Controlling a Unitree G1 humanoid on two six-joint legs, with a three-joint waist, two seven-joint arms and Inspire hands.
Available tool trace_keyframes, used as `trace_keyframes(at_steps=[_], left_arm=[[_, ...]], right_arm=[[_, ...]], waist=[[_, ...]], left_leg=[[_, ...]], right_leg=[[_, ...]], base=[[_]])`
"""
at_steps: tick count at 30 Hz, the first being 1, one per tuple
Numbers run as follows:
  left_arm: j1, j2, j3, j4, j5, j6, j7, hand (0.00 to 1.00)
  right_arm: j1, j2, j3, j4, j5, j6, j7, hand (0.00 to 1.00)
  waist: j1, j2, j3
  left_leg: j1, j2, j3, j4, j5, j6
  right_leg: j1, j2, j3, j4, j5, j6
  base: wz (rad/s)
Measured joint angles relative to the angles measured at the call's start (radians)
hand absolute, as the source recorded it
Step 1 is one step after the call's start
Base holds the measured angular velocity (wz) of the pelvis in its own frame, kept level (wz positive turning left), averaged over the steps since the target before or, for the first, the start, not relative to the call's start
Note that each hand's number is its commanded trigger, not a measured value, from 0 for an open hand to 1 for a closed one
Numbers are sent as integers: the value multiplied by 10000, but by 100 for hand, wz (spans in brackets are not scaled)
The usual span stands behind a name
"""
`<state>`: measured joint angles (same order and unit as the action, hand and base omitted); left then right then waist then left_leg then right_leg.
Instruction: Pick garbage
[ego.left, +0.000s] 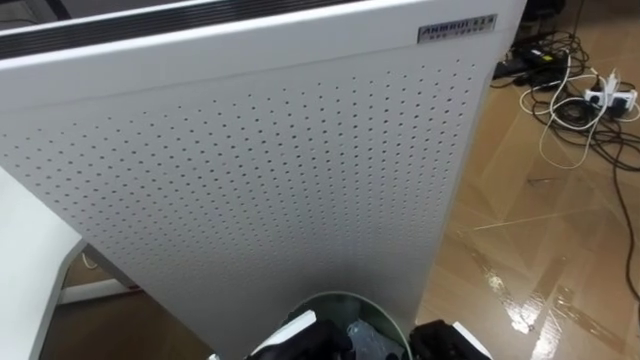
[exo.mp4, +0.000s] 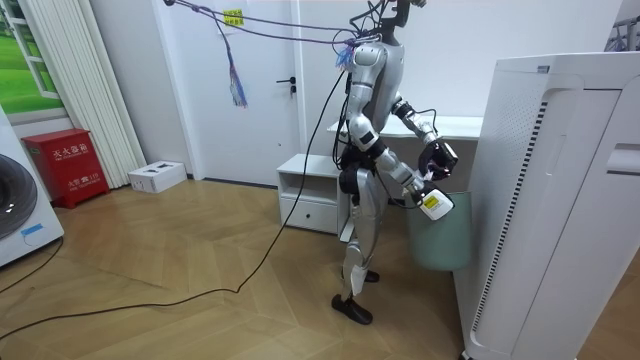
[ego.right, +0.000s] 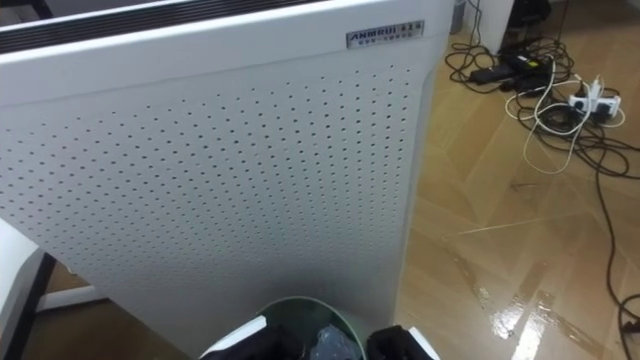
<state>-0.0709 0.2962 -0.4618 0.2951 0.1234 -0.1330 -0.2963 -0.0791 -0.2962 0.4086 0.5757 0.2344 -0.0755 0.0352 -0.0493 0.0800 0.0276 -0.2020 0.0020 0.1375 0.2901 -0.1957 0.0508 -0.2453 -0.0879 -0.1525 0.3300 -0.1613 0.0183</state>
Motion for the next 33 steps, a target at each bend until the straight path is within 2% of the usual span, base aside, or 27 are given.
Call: trace_keyframes(at_steps=[10, 19, 22, 33], left_arm=[[-1, -20, -9, 10, -9, -15, 904, 0], [-1, -81, 5, 7, -23, -147, 1297, 0], [-5, -134, 6, 5, -26, -298, 1337, 0], [-5, -149, 6, 5, -27, -301, 1360, 0]], right_arm=[[27, 9, 25, 83, -12, 1, 97, 100], [147, 11, 10, 478, -80, 1, 104, 100], [253, 56, 17, 487, -79, 1, 112, 100], [269, 175, 13, 487, -79, 1, 120, 100]], waist=[[-4, -57, 4], [7, -83, 7], [16, -83, 7], [20, -74, 2]], left_leg=[[48, -3, -15, 19, 1, -1], [33, -2, -34, 41, 2, -3], [33, -1, -32, 40, 2, -3], [28, 0, -36, 40, 2, -3]], right_leg=[[20, -5, 35, 53, -1, 0], [18, 4, 39, 45, -15, -14], [19, 6, 39, 33, -15, -14], [20, 8, 34, 28, -14, -14]], base=[[0], [0], [0], [0]])
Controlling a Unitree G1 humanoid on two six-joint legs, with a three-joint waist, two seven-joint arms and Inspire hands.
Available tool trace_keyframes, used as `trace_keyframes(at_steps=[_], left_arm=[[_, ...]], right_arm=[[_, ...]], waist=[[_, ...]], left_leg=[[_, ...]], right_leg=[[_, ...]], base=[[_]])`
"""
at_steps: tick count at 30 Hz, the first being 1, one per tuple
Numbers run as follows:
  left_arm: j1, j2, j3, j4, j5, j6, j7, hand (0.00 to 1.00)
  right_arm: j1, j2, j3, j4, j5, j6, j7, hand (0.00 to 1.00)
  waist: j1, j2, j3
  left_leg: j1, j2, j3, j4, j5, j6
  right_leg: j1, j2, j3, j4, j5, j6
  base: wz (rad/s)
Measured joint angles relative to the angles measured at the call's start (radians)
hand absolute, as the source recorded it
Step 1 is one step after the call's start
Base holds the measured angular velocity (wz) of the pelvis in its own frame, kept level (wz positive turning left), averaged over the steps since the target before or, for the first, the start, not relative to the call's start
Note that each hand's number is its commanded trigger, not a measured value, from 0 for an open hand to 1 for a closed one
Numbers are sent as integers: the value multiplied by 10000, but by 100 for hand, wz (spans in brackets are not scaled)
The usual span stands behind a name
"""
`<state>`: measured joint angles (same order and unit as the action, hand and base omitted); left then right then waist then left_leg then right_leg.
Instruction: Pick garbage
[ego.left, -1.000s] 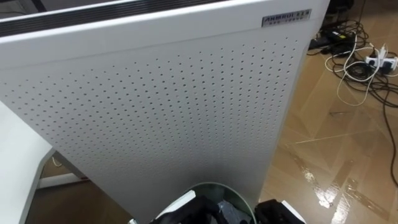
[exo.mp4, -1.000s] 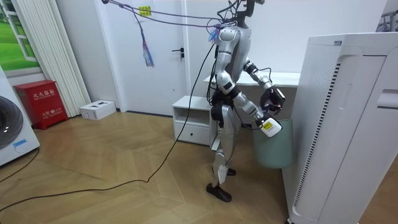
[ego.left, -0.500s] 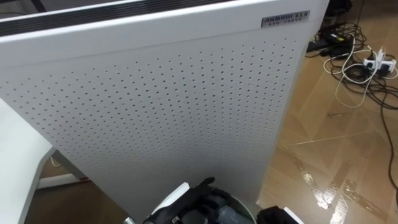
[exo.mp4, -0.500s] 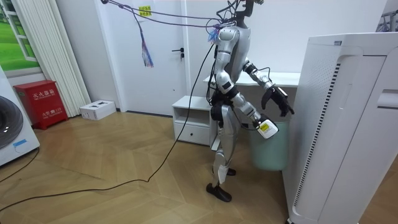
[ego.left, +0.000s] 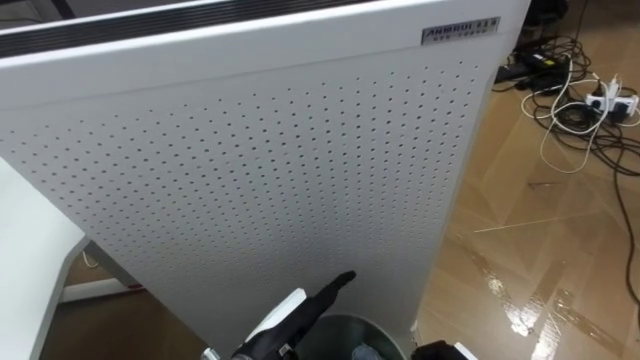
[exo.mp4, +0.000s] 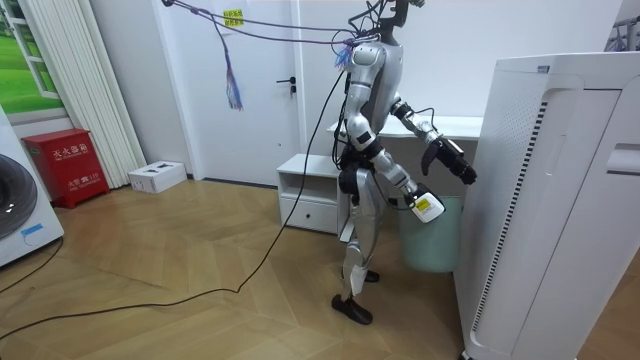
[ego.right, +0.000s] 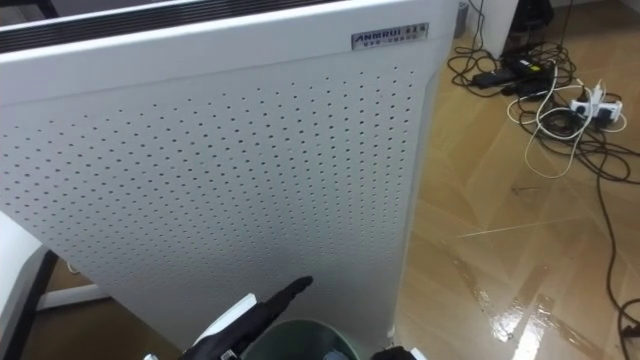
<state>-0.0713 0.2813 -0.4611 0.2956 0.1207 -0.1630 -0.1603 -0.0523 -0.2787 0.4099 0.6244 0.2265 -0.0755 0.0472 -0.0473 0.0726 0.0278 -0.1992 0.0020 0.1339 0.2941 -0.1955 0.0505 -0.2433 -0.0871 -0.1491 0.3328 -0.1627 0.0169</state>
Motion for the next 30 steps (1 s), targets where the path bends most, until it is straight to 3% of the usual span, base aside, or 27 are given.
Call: trace_keyframes(at_steps=[9, 11, 18, 24, 30], left_arm=[[10, -1, 7, 38, -20, 0, 0, 0], [27, -41, 34, 473, -57, -21, -2, 0], [1059, -1, 339, 920, -107, -24, -1, 0], [2544, 58, 1359, 1814, -87, -88, 212, 0], [2971, 66, 1634, 3061, -70, -173, 621, 0]], right_arm=[[15, -21, -34, 64, -145, 0, -6, 100], [27, 0, -31, 198, -380, 0, -2, 100], [635, -20, -381, 1091, -351, -21, 10, 100], [1539, -17, -1755, 2540, -15, -267, -166, 100], [1692, 30, -2492, 4069, 561, -549, -404, 100]], waist=[[-55, -17, -5], [-33, -87, -28], [-4, -531, -136], [-17, -600, -170], [-18, -705, -214]], left_leg=[[16, -2, 2, -4, 0, 0], [139, -2, 23, -50, 6, -9], [564, 0, -51, -204, 6, -12], [1257, -17, -186, -633, 14, -34], [1611, -22, -266, -821, 12, -69]], right_leg=[[1, 1, 84, 30, 0, 0], [86, 19, 89, 14, -2, 0], [685, 15, -178, -310, -10, 15], [1504, 77, -353, -821, 12, 66], [1917, 125, -409, -1109, 10, 71]], base=[[0], [-2], [9], [6], [3]])
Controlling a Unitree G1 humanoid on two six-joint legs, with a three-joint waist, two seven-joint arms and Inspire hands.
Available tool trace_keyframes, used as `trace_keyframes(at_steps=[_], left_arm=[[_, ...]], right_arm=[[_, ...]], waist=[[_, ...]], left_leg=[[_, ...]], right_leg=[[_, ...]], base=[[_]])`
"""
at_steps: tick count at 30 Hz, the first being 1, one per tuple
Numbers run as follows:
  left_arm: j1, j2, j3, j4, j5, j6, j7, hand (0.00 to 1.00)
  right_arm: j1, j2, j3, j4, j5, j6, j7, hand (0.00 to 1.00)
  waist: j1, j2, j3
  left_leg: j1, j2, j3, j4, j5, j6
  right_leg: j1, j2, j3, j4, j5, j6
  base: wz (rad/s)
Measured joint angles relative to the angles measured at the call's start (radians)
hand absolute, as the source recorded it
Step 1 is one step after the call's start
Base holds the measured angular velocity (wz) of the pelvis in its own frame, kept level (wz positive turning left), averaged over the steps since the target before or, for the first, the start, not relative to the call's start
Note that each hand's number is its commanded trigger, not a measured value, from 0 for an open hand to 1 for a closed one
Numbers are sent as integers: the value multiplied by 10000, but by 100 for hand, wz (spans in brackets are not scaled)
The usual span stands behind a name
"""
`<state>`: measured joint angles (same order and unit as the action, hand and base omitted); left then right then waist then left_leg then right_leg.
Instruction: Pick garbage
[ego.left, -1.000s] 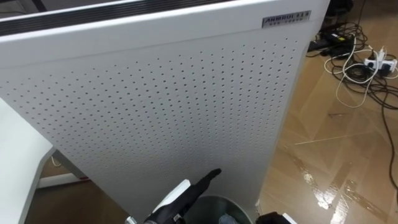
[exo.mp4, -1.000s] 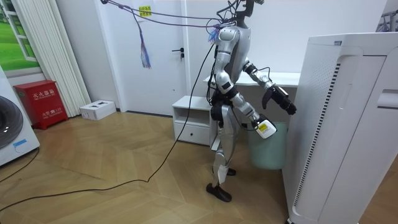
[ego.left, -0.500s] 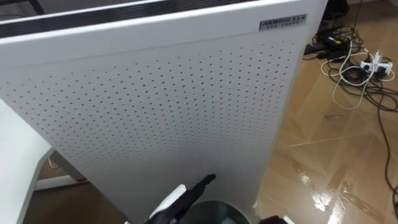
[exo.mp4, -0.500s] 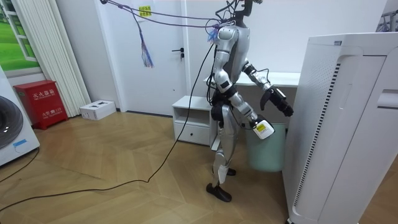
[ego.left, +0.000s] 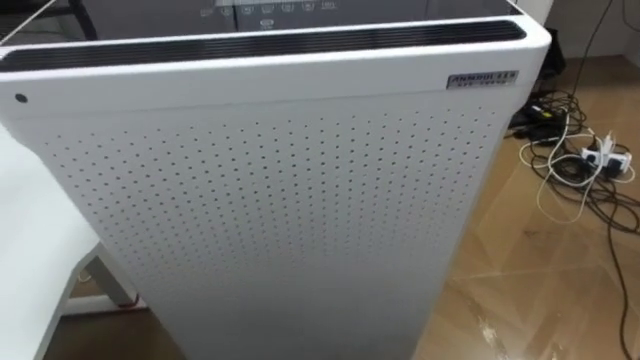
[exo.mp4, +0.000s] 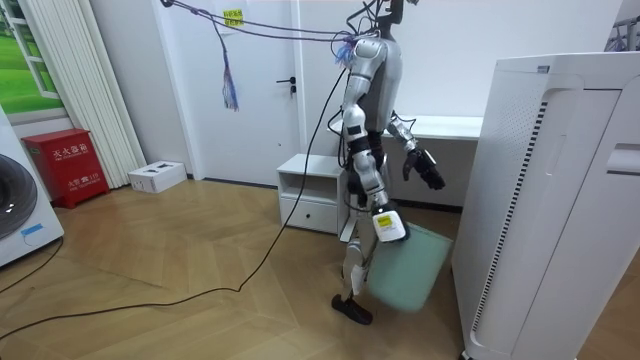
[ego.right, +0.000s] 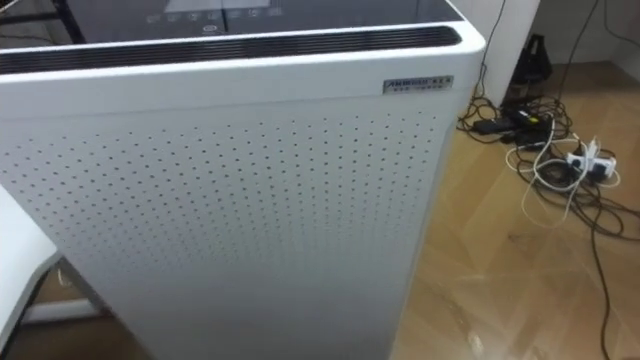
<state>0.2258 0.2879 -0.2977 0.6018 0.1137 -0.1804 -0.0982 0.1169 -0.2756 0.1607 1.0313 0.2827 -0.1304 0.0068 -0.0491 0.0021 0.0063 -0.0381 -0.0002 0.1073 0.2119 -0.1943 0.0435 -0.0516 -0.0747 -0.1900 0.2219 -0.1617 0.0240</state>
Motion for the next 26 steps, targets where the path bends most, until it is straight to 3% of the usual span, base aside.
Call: trace_keyframes(at_steps=[2, 5, 13, 16, 21, 26], left_arm=[[317, -43, 639, 562, 155, -197, 147, 0], [568, -22, 1421, 1360, 567, -213, 799, 0], [877, -68, 2685, 3243, 1338, -7, 1838, 0], [928, -142, 2965, 4007, 1434, 493, 2048, 0], [844, -785, 3380, 5074, 1300, 1476, 1947, 0], [788, -1064, 3432, 5903, 111, 2335, 1382, 0]], right_arm=[[64, 90, -436, 543, 102, -97, 9, 100], [408, 88, -929, 920, 364, -214, 33, 100], [524, 115, -2050, 2139, 936, -96, 103, 100], [604, 105, -2276, 2288, 945, 209, -28, 100], [617, 145, -2438, 2424, 1192, 740, -300, 100], [606, 519, -2956, 2485, 1364, 1001, -404, 100]], waist=[[25, -82, -53], [13, -123, -80], [32, -11, -76], [32, 3, -99], [169, -5, -88], [268, -87, -55]], left_leg=[[355, 8, 25, -245, 6, -28], [707, 18, 1, -434, -5, -57], [1164, 25, 35, -540, -86, -143], [1227, 54, 56, -508, -139, -172], [1416, 63, 153, -509, -155, -170], [1587, 104, 223, -511, -193, -185]], right_leg=[[297, 41, 8, -168, -5, 8], [614, 81, -16, -384, -8, 18], [1024, 185, 18, -436, -12, 22], [1145, 219, 49, -478, -22, 5], [1291, 235, 159, -525, -26, -4], [1407, 261, 229, -543, -55, -12]], base=[[-4], [0], [-3], [-4], [-4], [-4]])
